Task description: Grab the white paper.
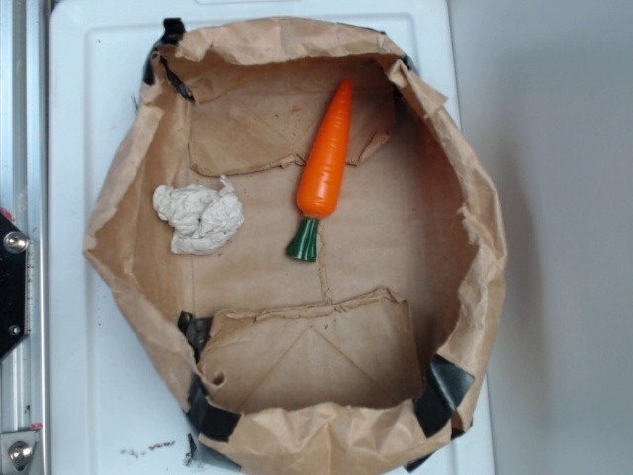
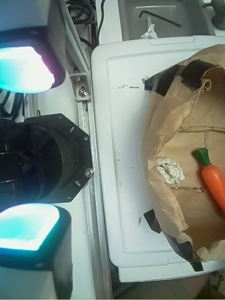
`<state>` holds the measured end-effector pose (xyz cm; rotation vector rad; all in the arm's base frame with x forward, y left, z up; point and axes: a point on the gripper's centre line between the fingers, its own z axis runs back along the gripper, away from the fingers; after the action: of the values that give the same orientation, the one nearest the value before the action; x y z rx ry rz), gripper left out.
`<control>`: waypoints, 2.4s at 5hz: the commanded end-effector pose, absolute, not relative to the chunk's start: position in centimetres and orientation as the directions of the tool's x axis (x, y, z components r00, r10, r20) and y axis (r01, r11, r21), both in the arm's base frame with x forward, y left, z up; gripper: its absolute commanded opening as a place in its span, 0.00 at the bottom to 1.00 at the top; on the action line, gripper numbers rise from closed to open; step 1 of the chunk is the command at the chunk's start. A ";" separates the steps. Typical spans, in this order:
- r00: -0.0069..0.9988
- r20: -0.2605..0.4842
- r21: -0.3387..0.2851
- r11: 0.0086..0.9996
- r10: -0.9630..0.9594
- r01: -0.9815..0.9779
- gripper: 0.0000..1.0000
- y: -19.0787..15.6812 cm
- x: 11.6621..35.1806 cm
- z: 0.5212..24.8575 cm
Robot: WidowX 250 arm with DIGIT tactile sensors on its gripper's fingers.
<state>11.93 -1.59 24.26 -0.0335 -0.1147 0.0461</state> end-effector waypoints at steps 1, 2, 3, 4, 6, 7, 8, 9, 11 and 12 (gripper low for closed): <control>0.992 0.114 -0.036 0.998 0.048 -0.044 1.00 -1.6 11.9 24.3; 0.983 0.100 -0.029 0.988 0.155 -0.152 1.00 -2.1 15.9 23.7; 0.972 0.076 -0.126 0.969 0.223 -0.212 1.00 -1.5 19.7 22.2; 0.966 0.179 -0.181 0.971 0.188 -0.155 1.00 0.7 22.7 21.1; 0.966 0.253 -0.131 0.991 0.051 -0.018 1.00 5.2 23.6 18.0; 0.975 0.222 -0.086 0.996 0.027 -0.008 1.00 5.2 23.6 16.4; 0.975 0.222 -0.086 0.996 0.027 -0.008 1.00 5.2 23.6 16.4; 0.975 0.222 -0.086 0.996 0.027 -0.008 1.00 5.2 23.6 16.4; 0.975 0.222 -0.086 0.996 0.027 -0.008 1.00 5.2 23.6 16.4; 0.972 0.229 -0.078 0.996 0.053 -0.036 1.00 4.8 25.2 14.1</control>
<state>24.54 5.07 12.70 -0.0832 -0.1912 0.0477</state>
